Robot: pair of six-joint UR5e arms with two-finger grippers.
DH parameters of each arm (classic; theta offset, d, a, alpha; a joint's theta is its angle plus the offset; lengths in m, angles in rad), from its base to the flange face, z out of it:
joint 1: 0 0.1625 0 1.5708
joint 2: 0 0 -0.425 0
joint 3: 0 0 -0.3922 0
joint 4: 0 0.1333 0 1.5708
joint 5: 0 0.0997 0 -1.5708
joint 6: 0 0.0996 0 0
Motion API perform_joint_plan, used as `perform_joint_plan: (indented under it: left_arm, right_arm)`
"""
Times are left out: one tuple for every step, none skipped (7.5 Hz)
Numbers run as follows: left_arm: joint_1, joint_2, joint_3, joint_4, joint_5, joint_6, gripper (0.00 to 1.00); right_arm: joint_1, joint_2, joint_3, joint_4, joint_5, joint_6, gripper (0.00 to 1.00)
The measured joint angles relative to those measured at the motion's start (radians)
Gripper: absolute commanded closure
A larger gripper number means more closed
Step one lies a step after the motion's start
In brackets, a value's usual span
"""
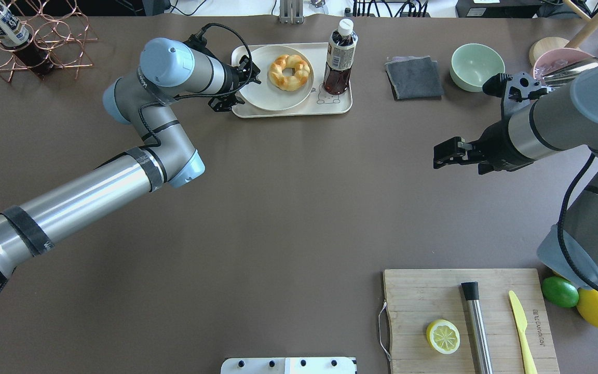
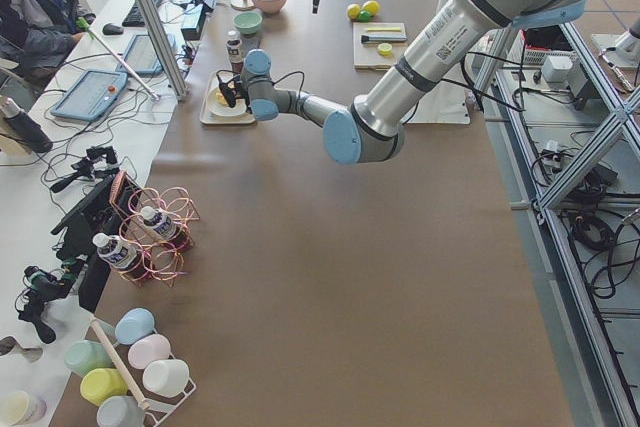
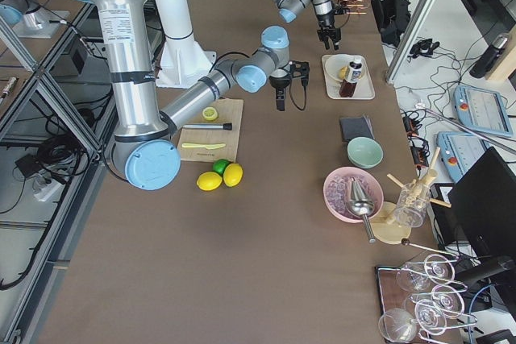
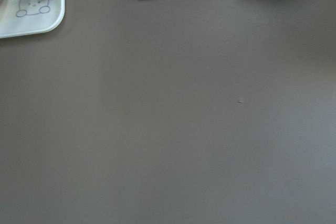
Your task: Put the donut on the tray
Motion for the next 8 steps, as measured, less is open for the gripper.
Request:
perform_joint_plan:
  left_arm:
    - [-0.018,0.066,-0.137,0.117,-0.068,0.098,0.31]
    - [-0.053,0.147,-0.295,0.267,-0.147,0.24,0.31]
    - [-0.106,0.247,-0.442,0.379,-0.218,0.406,0.31]
    - [-0.163,0.37,-0.587,0.455,-0.274,0.582,0.31]
    - [-0.233,0.504,-0.724,0.521,-0.335,0.773,0.31]
    - [-0.314,0.644,-0.828,0.57,-0.382,0.984,0.31]
    - [-0.388,0.763,-0.878,0.602,-0.408,1.219,0.31]
    - [-0.465,0.841,-0.894,0.656,-0.42,1.465,0.29]
  right_arm:
    - [0.051,-0.038,-0.003,-0.002,0.04,-0.086,0.0]
    - [0.123,-0.079,-0.013,-0.008,0.088,-0.196,0.0]
    - [0.196,-0.109,-0.039,-0.011,0.126,-0.316,0.0]
    - [0.271,-0.13,-0.075,-0.027,0.149,-0.447,0.0]
    - [0.351,-0.145,-0.106,-0.077,0.158,-0.603,0.0]
    - [0.431,-0.152,-0.127,-0.151,0.154,-0.771,0.0]
    - [0.502,-0.153,-0.151,-0.208,0.143,-0.913,0.0]
    - [0.558,-0.155,-0.18,-0.239,0.132,-1.017,0.0]
